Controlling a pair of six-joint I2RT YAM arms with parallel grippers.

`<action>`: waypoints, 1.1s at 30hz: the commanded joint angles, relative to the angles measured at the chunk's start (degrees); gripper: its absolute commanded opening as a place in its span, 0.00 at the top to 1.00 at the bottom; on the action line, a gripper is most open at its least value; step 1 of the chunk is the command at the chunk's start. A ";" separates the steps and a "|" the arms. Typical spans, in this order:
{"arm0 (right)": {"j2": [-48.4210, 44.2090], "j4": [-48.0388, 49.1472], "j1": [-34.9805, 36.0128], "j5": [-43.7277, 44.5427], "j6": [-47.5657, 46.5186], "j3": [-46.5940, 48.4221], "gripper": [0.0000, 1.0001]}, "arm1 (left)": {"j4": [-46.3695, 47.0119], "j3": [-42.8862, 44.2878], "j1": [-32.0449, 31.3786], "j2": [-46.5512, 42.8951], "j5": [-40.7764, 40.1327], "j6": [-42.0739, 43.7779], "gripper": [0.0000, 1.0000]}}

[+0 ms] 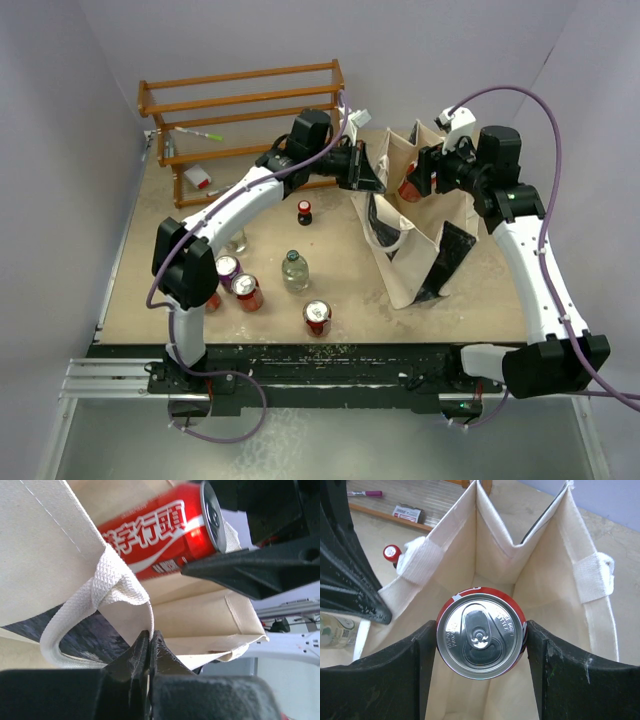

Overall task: Place the beverage into the canvas bag
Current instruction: Place the drink in the canvas bag.

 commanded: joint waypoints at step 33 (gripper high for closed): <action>9.83 42.92 8.92 15.44 -1.37 -12.00 1.00 | -5.86 -8.58 6.45 -7.00 12.76 13.04 0.87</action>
